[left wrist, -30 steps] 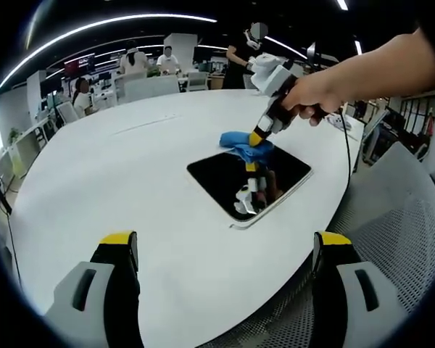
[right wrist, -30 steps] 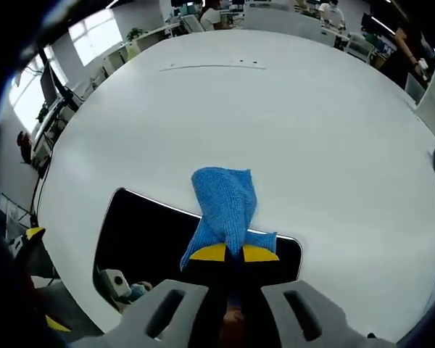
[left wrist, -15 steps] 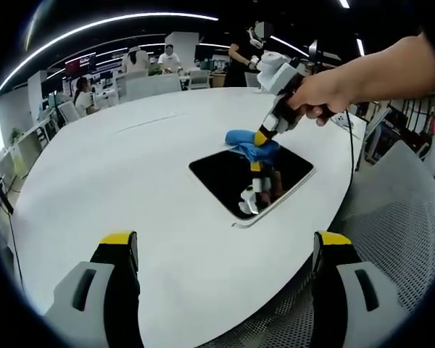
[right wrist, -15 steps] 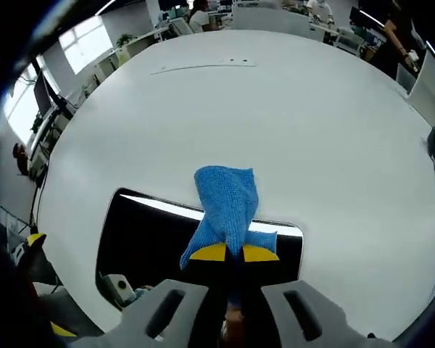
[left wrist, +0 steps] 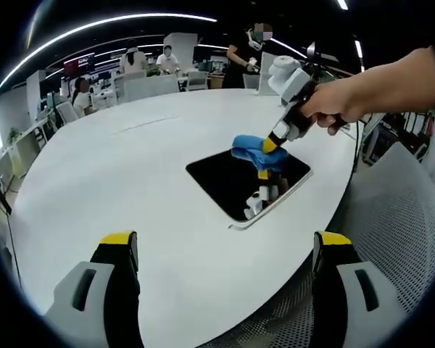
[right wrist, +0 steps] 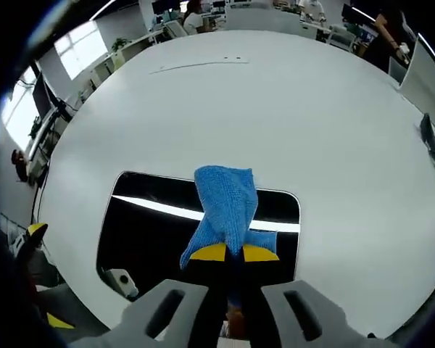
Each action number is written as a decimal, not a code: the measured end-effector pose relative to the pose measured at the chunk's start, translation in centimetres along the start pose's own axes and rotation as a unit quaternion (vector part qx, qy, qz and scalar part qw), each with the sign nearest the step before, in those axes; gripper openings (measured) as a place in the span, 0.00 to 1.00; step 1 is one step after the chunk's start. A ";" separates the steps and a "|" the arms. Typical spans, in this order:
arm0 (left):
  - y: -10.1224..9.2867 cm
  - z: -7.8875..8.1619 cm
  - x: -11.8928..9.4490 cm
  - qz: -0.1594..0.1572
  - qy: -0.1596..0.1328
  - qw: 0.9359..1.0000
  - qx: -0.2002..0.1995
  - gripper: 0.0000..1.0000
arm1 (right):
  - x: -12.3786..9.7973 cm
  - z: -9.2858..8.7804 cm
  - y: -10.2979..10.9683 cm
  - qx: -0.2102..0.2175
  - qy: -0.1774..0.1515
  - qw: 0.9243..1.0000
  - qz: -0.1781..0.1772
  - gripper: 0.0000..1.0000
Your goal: Wipe the mirror surface with the cleaning cloth until all visible marks leave the cleaned area.
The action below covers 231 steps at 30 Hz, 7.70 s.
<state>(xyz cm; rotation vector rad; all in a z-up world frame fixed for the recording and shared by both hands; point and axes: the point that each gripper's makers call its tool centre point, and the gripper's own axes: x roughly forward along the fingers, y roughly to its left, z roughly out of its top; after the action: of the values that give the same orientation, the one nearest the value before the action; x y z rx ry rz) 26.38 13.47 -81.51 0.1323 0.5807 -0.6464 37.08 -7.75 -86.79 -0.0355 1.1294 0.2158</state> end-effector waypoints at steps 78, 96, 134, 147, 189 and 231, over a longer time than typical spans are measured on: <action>0.8 0.0 0.0 0.014 0.001 1.000 -0.016 0.99 | -2.9 -7.1 3.1 0.021 -0.003 0.999 0.043 0.00; 0.5 1.6 -0.1 0.002 -0.045 0.998 -0.054 0.99 | -3.3 -7.5 1.9 0.027 0.002 0.998 0.055 0.00; 1.0 1.3 -0.2 0.017 -0.040 0.998 -0.040 0.99 | -4.0 -8.4 -2.7 0.053 0.004 0.998 0.024 0.00; 0.8 1.3 -0.2 0.014 -0.037 0.998 -0.038 0.99 | -3.8 -8.1 -2.9 0.041 0.002 0.999 0.015 0.00; 1.0 1.0 -0.2 0.012 -0.036 0.998 -0.053 0.99 | -0.3 -0.3 -4.8 0.014 -0.001 1.000 -0.008 0.00; 0.9 0.6 -0.2 0.007 -0.026 0.999 -0.038 0.99 | 0.7 3.3 -5.3 -0.014 -0.008 1.000 -0.012 0.00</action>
<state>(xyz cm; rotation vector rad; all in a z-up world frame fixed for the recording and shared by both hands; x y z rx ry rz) 27.07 14.14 -80.98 0.0481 0.5527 -0.6111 41.34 -12.40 -86.38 -0.0727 1.1098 0.2110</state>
